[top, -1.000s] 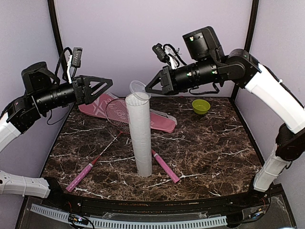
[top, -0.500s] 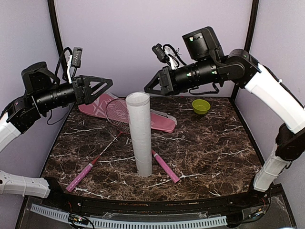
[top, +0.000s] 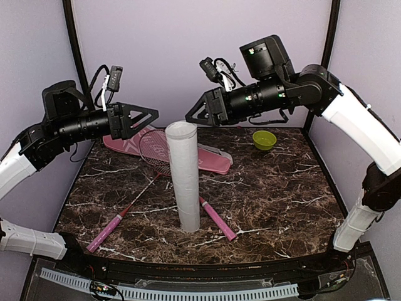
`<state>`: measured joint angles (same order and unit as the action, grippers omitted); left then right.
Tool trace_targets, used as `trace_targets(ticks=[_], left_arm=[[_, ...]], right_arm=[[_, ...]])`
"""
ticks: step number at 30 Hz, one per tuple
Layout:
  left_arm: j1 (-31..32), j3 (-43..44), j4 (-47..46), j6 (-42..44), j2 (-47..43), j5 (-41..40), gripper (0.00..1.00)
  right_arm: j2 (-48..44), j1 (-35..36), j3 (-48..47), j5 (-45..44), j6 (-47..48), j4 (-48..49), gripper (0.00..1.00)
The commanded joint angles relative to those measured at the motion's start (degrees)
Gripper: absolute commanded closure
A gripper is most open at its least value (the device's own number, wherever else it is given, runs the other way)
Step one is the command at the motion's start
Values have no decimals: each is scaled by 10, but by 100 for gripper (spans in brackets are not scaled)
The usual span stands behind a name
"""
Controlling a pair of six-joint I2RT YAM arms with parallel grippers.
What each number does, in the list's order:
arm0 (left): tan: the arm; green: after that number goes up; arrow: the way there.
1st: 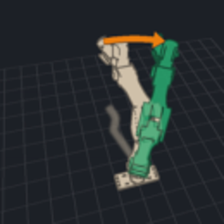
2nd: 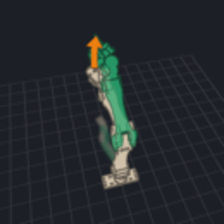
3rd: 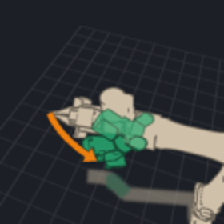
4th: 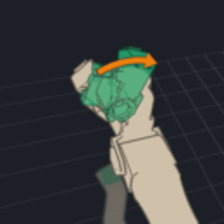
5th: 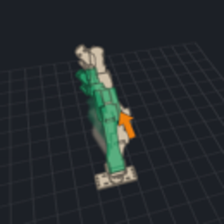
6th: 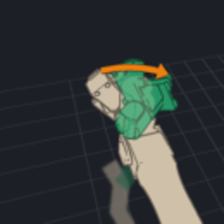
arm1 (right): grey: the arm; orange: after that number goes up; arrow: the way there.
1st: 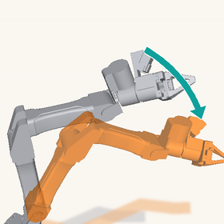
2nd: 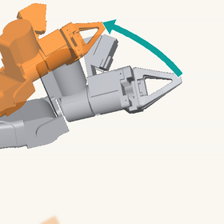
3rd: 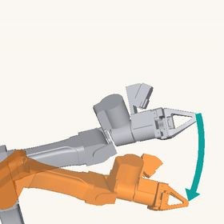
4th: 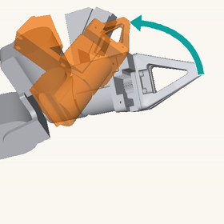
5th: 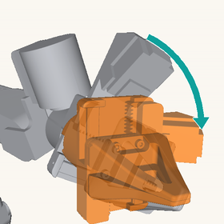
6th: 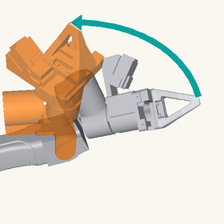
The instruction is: Pack up the badminton gear
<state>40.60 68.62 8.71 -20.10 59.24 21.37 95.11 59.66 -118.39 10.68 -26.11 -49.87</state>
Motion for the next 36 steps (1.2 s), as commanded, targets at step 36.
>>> trace_targets(ticks=[36], left_arm=[[-3,-5,-16,-20,48,84,14]], right_arm=[[6,15,29,-29,2,8,40]])
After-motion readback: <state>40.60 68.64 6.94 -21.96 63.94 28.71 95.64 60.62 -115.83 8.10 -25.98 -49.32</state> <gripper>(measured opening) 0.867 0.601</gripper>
